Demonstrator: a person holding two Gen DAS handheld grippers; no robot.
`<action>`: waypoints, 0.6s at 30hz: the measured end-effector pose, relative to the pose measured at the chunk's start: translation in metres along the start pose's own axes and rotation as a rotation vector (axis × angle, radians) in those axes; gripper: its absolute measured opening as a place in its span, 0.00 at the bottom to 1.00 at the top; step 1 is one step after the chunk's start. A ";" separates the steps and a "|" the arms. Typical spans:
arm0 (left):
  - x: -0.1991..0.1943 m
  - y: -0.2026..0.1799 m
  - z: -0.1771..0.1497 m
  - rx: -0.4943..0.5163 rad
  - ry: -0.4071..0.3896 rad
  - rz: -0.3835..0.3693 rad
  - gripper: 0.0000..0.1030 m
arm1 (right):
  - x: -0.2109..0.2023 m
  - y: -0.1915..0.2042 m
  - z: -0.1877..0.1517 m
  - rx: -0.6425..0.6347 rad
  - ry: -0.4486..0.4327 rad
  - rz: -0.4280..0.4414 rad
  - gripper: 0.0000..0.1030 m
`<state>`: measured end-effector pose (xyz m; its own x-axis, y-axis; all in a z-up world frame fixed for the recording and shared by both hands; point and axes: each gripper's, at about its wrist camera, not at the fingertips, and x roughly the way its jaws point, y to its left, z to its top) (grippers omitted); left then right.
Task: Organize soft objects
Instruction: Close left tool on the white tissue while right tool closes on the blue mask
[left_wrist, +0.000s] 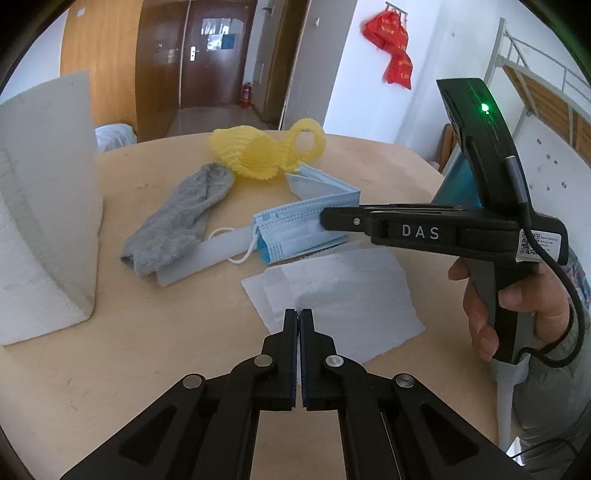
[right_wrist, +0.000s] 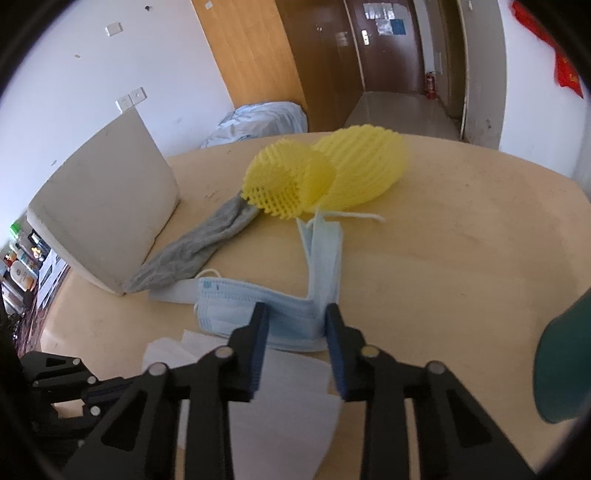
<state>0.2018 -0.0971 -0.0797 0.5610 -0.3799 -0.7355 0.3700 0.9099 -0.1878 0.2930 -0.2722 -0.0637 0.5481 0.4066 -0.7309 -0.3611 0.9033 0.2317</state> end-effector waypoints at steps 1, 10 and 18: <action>-0.001 0.000 0.000 0.000 -0.004 0.000 0.01 | -0.001 0.000 0.000 0.004 -0.002 0.000 0.24; -0.034 0.014 -0.013 -0.008 -0.041 0.024 0.01 | -0.015 0.004 -0.005 0.006 -0.031 0.016 0.16; -0.065 0.017 -0.007 -0.022 -0.115 0.042 0.01 | -0.040 0.012 -0.006 -0.006 -0.080 0.026 0.15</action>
<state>0.1666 -0.0559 -0.0394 0.6571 -0.3570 -0.6640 0.3292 0.9282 -0.1733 0.2620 -0.2788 -0.0355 0.5971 0.4395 -0.6711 -0.3801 0.8917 0.2458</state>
